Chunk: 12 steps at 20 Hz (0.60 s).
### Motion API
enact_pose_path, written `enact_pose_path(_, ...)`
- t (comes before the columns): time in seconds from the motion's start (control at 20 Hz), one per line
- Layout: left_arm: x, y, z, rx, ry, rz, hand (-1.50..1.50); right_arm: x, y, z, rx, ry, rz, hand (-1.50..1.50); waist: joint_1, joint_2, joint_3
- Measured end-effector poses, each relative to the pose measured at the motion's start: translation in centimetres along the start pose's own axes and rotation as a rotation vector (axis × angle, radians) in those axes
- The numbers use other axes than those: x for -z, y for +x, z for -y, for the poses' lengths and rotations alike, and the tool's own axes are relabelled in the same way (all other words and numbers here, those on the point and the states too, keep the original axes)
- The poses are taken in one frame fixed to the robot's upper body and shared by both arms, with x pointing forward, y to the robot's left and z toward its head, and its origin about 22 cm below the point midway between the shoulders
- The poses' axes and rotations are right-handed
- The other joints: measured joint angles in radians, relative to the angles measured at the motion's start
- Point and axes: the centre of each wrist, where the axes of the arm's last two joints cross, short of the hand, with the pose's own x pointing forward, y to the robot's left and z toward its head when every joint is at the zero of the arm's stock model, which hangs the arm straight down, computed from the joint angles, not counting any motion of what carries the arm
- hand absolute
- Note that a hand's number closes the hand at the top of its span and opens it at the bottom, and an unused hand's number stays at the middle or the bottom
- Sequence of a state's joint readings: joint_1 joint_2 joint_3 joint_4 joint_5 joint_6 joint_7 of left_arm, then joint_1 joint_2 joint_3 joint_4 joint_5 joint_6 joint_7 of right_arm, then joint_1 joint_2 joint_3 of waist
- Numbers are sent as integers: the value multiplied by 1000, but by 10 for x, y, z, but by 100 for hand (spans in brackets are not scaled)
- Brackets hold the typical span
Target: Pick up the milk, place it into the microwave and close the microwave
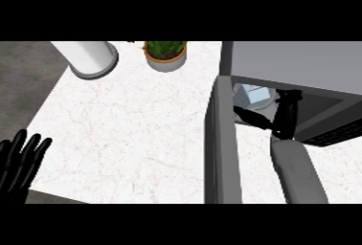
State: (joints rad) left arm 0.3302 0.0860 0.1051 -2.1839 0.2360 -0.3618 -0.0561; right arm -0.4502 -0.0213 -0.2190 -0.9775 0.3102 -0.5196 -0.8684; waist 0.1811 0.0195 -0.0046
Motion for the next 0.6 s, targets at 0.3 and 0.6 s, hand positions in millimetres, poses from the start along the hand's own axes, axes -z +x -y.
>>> enact_pose_path(0.3,4,-3,7,-2,0,-11,-150,1,-1,-5,-8,37,1,-150,-17,-7,-1)
enact_pose_path(0.6,8,-5,14,-10,-6,-12,-150,2,-3,-9,12,90,12,-150,-36,-13,-2)
